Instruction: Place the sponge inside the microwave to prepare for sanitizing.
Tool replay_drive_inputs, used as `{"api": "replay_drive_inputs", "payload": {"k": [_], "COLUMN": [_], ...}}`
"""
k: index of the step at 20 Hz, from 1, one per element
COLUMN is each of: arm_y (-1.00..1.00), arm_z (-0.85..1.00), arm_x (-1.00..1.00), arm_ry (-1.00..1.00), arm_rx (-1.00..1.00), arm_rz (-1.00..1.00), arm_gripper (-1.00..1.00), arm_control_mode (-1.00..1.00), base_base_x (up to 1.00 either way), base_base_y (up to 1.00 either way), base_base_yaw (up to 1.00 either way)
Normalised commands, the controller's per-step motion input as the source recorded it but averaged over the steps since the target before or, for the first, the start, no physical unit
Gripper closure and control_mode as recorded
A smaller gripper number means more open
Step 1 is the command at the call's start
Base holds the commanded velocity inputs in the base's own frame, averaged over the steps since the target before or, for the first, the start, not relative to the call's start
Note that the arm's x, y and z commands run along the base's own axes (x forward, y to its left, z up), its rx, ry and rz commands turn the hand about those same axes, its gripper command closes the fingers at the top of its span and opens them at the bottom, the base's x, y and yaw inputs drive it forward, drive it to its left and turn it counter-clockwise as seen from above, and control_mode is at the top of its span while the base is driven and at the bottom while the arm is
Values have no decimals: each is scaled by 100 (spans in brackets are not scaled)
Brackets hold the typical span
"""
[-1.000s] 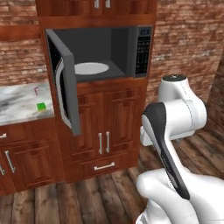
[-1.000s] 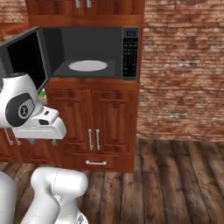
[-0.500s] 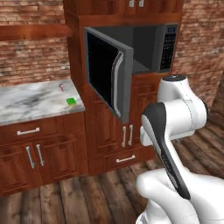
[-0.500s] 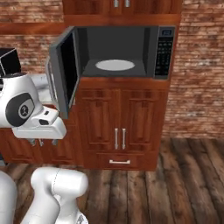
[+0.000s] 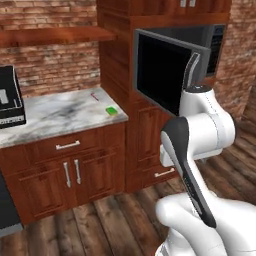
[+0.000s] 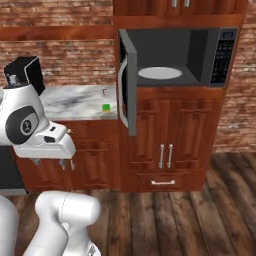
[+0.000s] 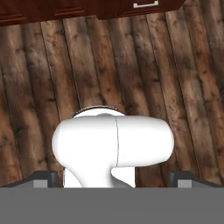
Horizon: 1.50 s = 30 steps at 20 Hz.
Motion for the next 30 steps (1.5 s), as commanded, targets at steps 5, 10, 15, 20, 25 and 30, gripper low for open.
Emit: {"api": "replay_drive_inputs", "payload": {"k": [5, 10, 15, 20, 25, 30], "arm_y": [0, 0, 0, 0, 0, 0], "arm_z": [0, 0, 0, 0, 0, 0], "arm_x": [0, 0, 0, 0, 0, 0], "arm_ry": [0, 0, 0, 0, 0, 0], "arm_rx": [0, 0, 0, 0, 0, 0], "arm_rz": [0, 0, 0, 0, 0, 0], "arm_gripper": [-100, -100, -100, -100, -100, -100], "arm_control_mode": [100, 100, 100, 100, 100, 100], "base_base_x": [19, 48, 69, 65, 58, 57], "base_base_y": [68, 53, 34, 34, 35, 19], "base_base_yaw": [-17, -13, -7, -5, -5, -3]}}
